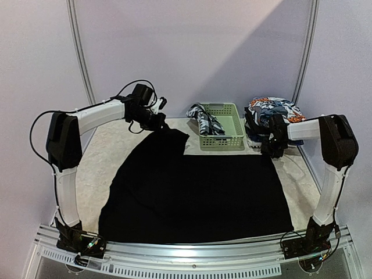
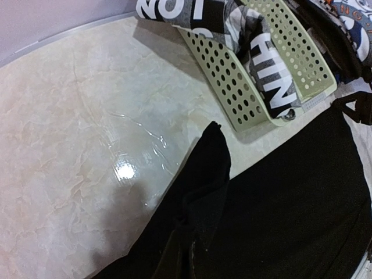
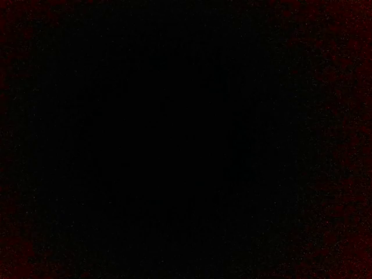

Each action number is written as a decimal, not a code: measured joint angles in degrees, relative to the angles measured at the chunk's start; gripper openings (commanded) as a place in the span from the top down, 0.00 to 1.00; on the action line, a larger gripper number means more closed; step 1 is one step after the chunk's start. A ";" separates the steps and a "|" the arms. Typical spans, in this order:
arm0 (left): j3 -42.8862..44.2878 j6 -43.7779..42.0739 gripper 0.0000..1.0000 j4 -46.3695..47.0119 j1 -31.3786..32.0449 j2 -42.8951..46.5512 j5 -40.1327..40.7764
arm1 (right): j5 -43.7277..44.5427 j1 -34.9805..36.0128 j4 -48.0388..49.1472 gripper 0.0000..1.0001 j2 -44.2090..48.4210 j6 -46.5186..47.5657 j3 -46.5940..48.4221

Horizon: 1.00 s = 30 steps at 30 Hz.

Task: Fold and stack the mixed laundry pile
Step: Pick up the 1/3-folded T-shirt from the center of the board.

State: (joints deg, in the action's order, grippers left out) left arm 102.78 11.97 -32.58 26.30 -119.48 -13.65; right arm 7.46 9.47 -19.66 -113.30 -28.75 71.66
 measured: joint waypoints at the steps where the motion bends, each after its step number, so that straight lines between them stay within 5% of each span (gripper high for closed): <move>1: -0.39 0.00 1.00 0.17 0.02 0.00 0.02 | 0.02 -0.07 -0.24 0.55 -0.37 0.17 0.50; 12: -2.34 0.00 1.00 0.35 0.50 0.37 0.24 | 1.01 -0.17 -2.47 0.73 -2.27 0.33 2.71; 19: -3.50 0.02 1.00 0.42 1.27 2.58 0.39 | 0.96 -0.17 -2.64 0.95 -2.27 0.17 2.69; 30: -5.75 0.09 1.00 0.52 1.44 4.57 0.87 | 0.92 -0.17 -1.90 0.99 -1.77 0.09 1.60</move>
State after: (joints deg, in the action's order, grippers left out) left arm 97.03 12.05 -32.05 27.75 -114.91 -12.78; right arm 8.38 9.30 -21.56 -115.07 -28.67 73.25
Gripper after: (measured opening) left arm 0.021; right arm 0.028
